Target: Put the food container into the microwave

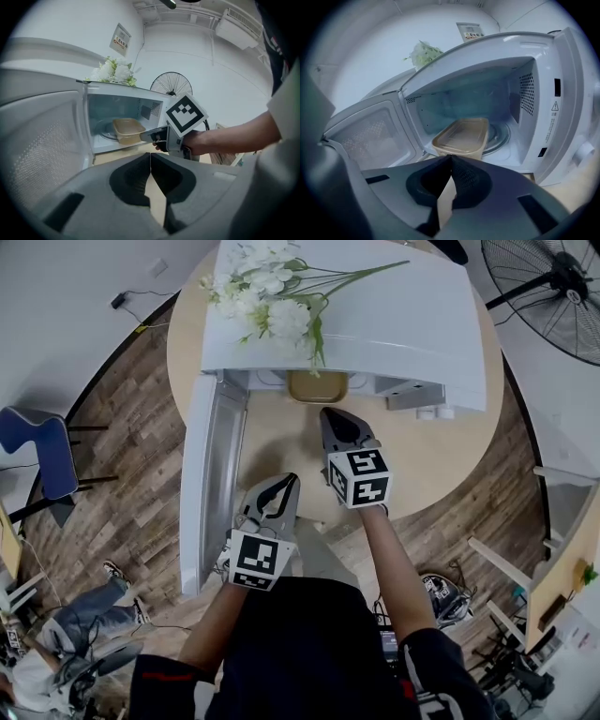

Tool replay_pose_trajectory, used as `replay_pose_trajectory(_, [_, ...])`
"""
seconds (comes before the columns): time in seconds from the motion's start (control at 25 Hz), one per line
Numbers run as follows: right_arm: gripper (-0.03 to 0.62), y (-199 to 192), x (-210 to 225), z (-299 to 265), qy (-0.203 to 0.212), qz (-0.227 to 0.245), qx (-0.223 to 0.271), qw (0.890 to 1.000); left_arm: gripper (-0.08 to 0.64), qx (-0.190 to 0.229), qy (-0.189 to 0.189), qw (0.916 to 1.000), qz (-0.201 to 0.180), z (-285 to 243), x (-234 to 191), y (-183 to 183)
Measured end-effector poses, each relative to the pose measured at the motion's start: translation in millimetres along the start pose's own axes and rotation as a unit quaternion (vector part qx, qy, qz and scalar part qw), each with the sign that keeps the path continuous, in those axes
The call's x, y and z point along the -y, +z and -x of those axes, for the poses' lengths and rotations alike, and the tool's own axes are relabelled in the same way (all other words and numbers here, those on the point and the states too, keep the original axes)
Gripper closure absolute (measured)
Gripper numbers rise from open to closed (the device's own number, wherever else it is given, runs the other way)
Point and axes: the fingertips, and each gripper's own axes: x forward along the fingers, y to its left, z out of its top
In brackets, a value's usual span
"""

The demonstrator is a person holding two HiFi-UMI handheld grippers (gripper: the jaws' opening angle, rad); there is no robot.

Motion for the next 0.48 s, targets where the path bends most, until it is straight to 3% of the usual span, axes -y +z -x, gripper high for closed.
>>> replay_pose_trajectory(0.48, [0.581,17,17,-25,-0.008,0.007,0.004,1.0,0.541,-0.004,0.006,1.0,0.001,-2,-9,-2])
